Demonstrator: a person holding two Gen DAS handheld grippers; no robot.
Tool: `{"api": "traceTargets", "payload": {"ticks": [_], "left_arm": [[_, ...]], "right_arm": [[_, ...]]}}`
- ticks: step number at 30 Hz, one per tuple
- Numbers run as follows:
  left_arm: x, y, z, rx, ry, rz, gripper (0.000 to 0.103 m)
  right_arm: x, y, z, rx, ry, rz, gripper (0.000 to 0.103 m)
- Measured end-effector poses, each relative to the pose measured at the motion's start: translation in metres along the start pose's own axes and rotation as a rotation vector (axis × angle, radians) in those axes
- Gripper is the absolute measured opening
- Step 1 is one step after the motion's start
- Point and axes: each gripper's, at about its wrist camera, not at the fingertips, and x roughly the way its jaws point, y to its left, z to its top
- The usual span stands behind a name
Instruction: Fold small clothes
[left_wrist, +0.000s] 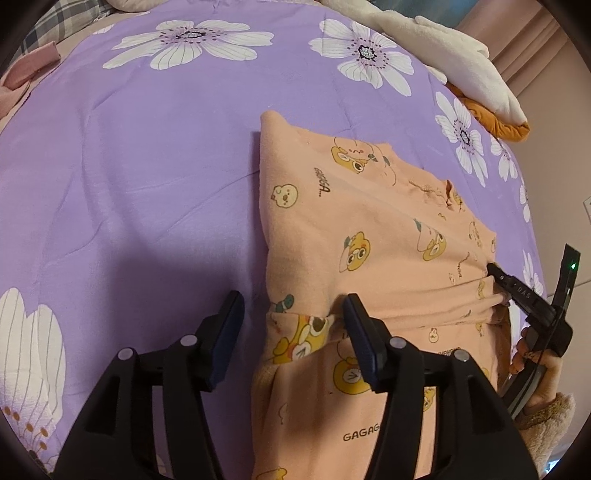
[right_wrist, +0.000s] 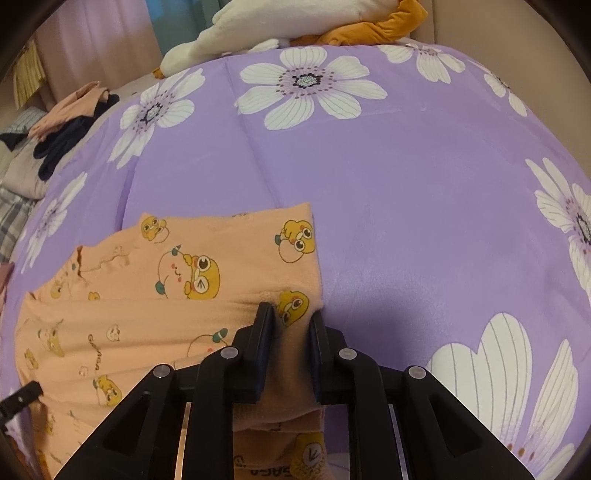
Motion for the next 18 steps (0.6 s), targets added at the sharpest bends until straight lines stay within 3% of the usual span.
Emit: {"api": "traceTargets", "payload": {"ticks": [18], "left_arm": [[-0.0011,0.0053,-0.0007,-0.019,-0.017,-0.052,0.059]], "right_arm": [[0.0011,0.0015,-0.0025,-0.007,-0.027,-0.015,0.017]]}}
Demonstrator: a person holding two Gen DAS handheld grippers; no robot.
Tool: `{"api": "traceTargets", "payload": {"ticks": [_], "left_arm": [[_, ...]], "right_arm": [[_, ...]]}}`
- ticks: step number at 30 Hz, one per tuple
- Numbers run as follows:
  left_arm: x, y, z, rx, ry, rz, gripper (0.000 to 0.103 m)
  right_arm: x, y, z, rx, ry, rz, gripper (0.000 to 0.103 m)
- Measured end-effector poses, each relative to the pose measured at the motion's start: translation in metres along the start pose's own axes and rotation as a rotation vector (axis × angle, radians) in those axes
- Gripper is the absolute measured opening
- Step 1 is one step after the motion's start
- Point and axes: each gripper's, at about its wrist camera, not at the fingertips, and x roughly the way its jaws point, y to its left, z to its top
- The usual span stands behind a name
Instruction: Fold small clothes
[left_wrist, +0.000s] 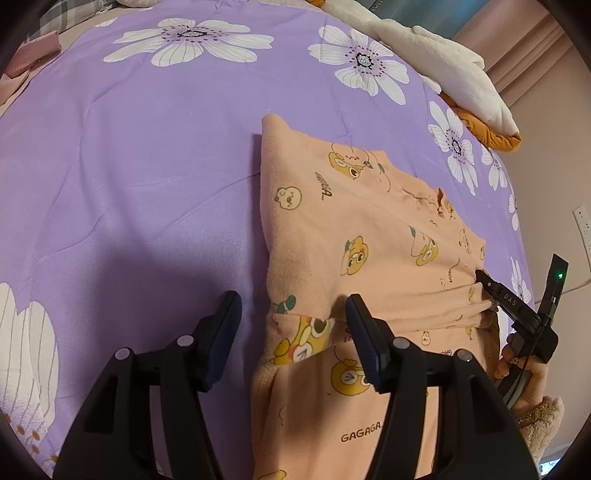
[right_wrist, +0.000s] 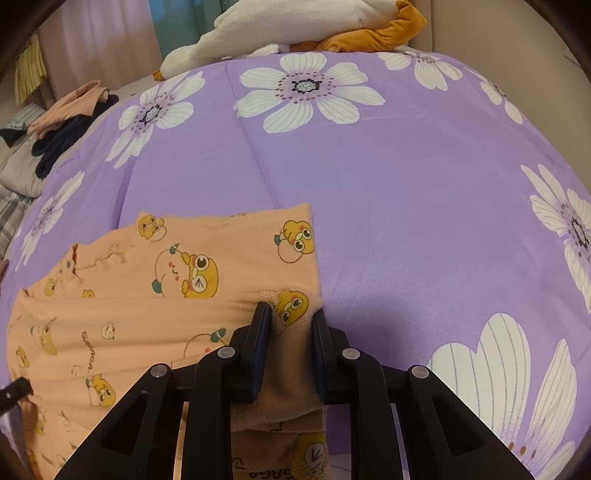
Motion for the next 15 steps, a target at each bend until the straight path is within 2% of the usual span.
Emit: {"api": "traceTargets", "payload": {"ticks": [15], "left_arm": [[0.0008,-0.0018,0.0006,0.010,-0.009,0.001,0.062]], "right_arm": [[0.0008,-0.0037,-0.0015,0.018,-0.013,0.026,0.018]]}}
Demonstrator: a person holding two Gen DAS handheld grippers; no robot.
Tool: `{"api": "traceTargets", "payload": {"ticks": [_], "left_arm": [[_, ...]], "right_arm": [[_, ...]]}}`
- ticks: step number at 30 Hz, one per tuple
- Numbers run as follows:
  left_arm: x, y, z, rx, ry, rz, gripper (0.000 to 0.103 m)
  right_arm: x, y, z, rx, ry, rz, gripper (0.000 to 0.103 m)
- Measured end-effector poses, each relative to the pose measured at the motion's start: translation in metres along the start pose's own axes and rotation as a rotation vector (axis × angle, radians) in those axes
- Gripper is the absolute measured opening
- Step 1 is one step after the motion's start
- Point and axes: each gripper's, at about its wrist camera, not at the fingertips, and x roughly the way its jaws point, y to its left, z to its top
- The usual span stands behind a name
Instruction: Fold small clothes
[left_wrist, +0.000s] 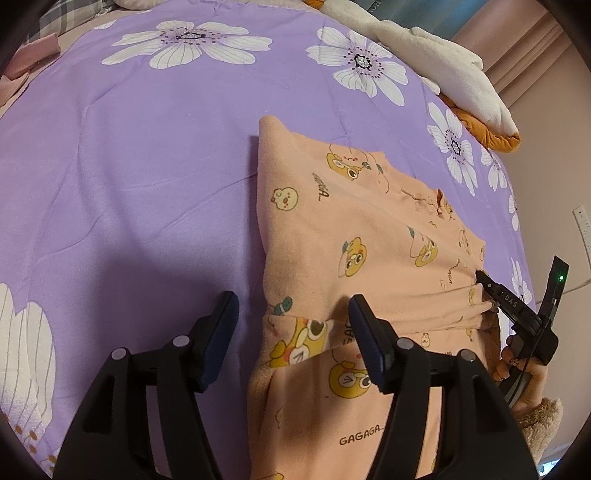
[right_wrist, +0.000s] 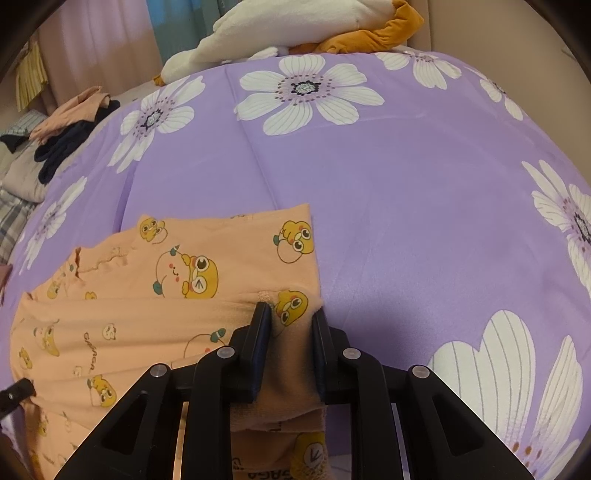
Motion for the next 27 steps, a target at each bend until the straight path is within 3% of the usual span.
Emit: {"api": "traceTargets", "payload": {"ticks": [5,7,18,20,22,23,27], "left_arm": [[0.000,0.002,0.001,-0.020,-0.002,-0.028,0.068],[0.001,0.004,0.003,-0.036,0.000,-0.059,0.075],[-0.001,0.000,0.003,-0.035,-0.001,-0.052,0.075],[-0.005,-0.003,0.001,-0.025,0.018,-0.024,0.074],[-0.012,-0.006,-0.003,-0.018,0.022,0.016,0.071],[-0.017,-0.007,-0.007,-0.014,0.022,0.034,0.071],[-0.041,-0.004,-0.022,-0.038,0.004,0.042,0.071]], "right_arm": [[0.000,-0.002,-0.001,0.011,-0.003,0.011,0.018],[0.000,-0.002,-0.001,0.009,-0.005,0.010,0.018],[-0.001,-0.003,-0.001,0.010,-0.012,0.015,0.022],[-0.004,-0.003,-0.001,0.004,-0.018,0.027,0.033],[-0.013,-0.003,-0.002,0.004,-0.012,0.034,0.072],[-0.022,-0.002,-0.005,0.006,-0.026,0.034,0.078],[-0.054,0.002,-0.017,-0.061,-0.063,0.026,0.078]]}}
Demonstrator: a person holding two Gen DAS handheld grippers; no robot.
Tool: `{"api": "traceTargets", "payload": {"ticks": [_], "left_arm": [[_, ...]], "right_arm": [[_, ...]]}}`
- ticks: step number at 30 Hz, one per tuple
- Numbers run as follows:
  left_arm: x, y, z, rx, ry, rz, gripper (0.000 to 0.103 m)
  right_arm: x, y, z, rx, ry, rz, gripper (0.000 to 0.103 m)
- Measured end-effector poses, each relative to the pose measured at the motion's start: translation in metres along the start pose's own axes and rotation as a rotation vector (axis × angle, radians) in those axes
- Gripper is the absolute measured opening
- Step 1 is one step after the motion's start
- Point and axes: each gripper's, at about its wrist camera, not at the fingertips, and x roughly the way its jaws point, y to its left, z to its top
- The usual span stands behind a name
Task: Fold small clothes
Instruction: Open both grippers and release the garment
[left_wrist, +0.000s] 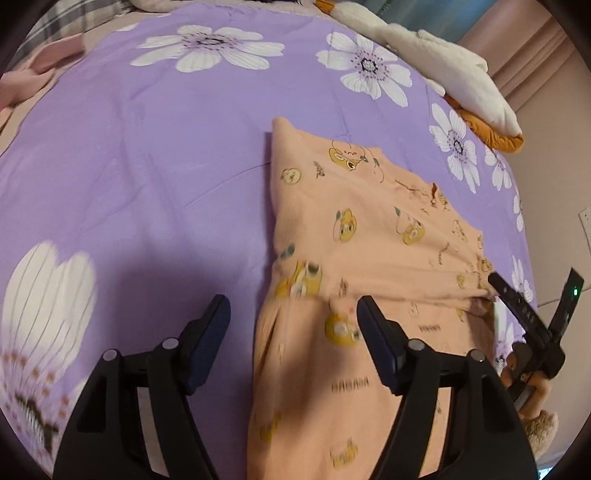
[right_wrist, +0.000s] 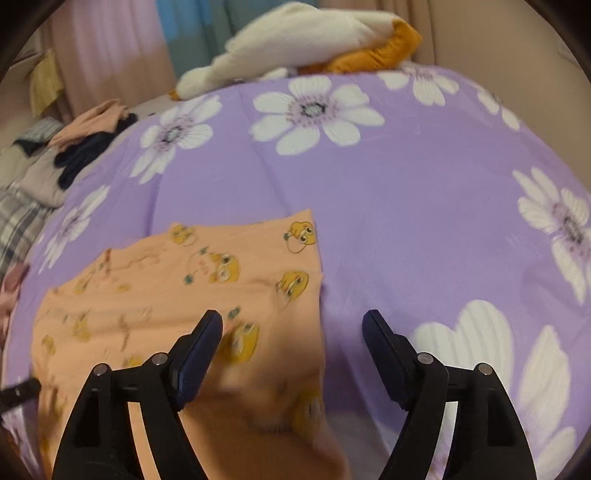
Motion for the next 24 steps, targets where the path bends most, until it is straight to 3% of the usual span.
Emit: {"api": "traceTargets", "payload": {"ticks": [7,13,16,24], "left_arm": [[-0.034,-0.006,-0.025,0.022,-0.027,0.003,0.076],[-0.040,-0.004,-0.053,0.044,0.005,0.007,0.077],[-0.039,0.001,-0.070,0.047,0.032,0.009,0.077],[-0.038,0.010,-0.094,-0.008,0.088,-0.054,0.075]], "right_arm": [[-0.053,-0.007,-0.031,-0.069,0.000,0.041,0.078],[-0.071,-0.025,-0.063,0.013,0.080,0.147,0.078],[-0.077,-0.029,-0.082,0.019,0.112,0.149,0.078],[-0.090,-0.035,-0.107,0.091,0.172,0.246,0.078]]}}
